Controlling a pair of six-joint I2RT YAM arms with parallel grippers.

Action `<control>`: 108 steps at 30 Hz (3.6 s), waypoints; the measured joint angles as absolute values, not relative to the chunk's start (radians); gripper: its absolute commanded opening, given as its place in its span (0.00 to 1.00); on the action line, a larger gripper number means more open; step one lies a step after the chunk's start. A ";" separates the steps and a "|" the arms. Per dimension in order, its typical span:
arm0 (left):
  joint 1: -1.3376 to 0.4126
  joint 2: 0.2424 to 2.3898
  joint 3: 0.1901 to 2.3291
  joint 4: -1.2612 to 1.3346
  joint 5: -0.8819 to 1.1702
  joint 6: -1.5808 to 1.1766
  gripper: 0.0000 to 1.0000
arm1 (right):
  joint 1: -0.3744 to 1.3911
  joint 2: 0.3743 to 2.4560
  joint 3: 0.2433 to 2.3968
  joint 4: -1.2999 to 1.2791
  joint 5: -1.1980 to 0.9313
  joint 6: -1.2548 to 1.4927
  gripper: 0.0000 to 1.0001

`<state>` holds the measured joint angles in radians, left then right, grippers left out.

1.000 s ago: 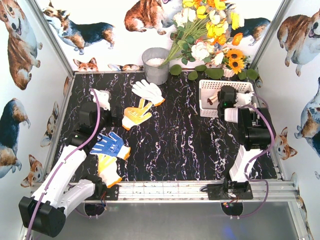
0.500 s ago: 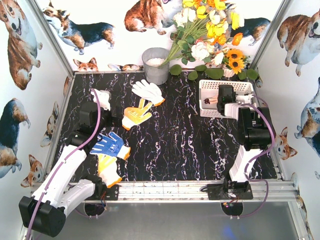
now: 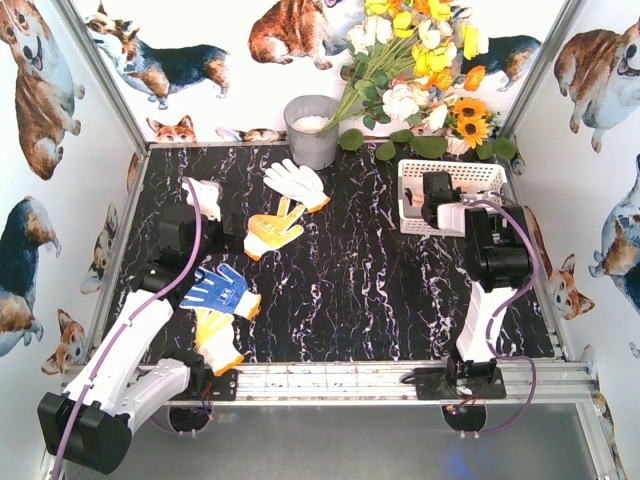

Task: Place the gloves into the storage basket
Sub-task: Place the glove in the bin, then move the glove to the center of the board.

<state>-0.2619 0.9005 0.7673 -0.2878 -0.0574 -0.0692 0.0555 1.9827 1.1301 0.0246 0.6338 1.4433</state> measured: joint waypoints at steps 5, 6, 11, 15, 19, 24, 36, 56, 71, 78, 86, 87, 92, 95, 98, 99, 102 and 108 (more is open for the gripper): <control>-0.262 0.900 0.767 -0.288 -0.057 -0.069 1.00 | 0.064 1.998 1.143 0.026 0.663 1.440 0.17; -0.262 0.900 0.767 -0.288 -0.057 -0.069 1.00 | 0.064 1.998 1.145 0.027 0.665 1.437 0.24; -0.262 0.900 0.767 -0.288 -0.057 -0.069 1.00 | 0.059 1.998 1.161 0.011 0.654 1.416 0.43; -0.262 0.899 0.767 -0.288 -0.057 -0.069 1.00 | 0.050 1.994 1.184 -0.039 0.632 1.413 0.53; -0.262 0.891 0.767 -0.288 -0.057 -0.067 1.00 | 0.039 1.965 1.187 -0.081 0.607 1.411 0.55; -0.262 0.888 0.767 -0.288 -0.056 -0.066 1.00 | 0.022 1.892 1.174 -0.114 0.570 1.417 0.63; -0.262 0.859 0.743 -0.281 -0.045 -0.066 1.00 | -0.004 1.707 1.094 -0.173 0.546 1.379 0.63; -0.262 0.867 0.733 -0.281 -0.046 -0.066 1.00 | 0.006 1.928 1.478 -0.470 0.183 0.718 0.34; -0.262 0.876 0.733 -0.281 -0.056 -0.065 1.00 | 0.066 2.030 1.563 -0.657 0.112 0.453 0.35; -0.262 0.876 0.733 -0.281 -0.057 -0.064 1.00 | 0.065 2.043 1.567 -0.657 0.094 0.418 0.35; -0.262 0.876 0.733 -0.281 -0.057 -0.059 1.00 | 0.065 2.112 1.597 -0.663 0.076 0.394 0.28; -0.262 0.876 0.733 -0.281 -0.058 -0.059 1.00 | 0.065 2.119 1.601 -0.663 0.076 0.393 0.27; -0.262 0.876 0.733 -0.281 -0.057 -0.058 1.00 | 0.065 2.127 1.615 -0.661 0.076 0.393 0.26; -0.262 0.876 0.733 -0.281 -0.058 -0.057 1.00 | 0.065 2.133 1.626 -0.660 0.076 0.392 0.28; -0.262 0.876 0.733 -0.281 -0.058 -0.055 1.00 | 0.065 2.133 1.628 -0.656 0.072 0.392 0.32; -0.262 0.876 0.733 -0.281 -0.058 -0.054 1.00 | 0.065 2.133 1.628 -0.656 0.067 0.392 0.33; -0.262 0.876 0.733 -0.281 -0.061 -0.054 1.00 | 0.065 2.125 1.624 -0.653 0.047 0.390 0.38; -0.262 0.872 0.733 -0.281 -0.069 -0.071 1.00 | 0.065 1.969 1.546 -0.647 0.010 0.385 0.44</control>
<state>-0.2619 0.8719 0.7334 -0.2813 -0.0692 -0.0711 0.0654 1.9690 1.5463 -0.6472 0.0101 0.3855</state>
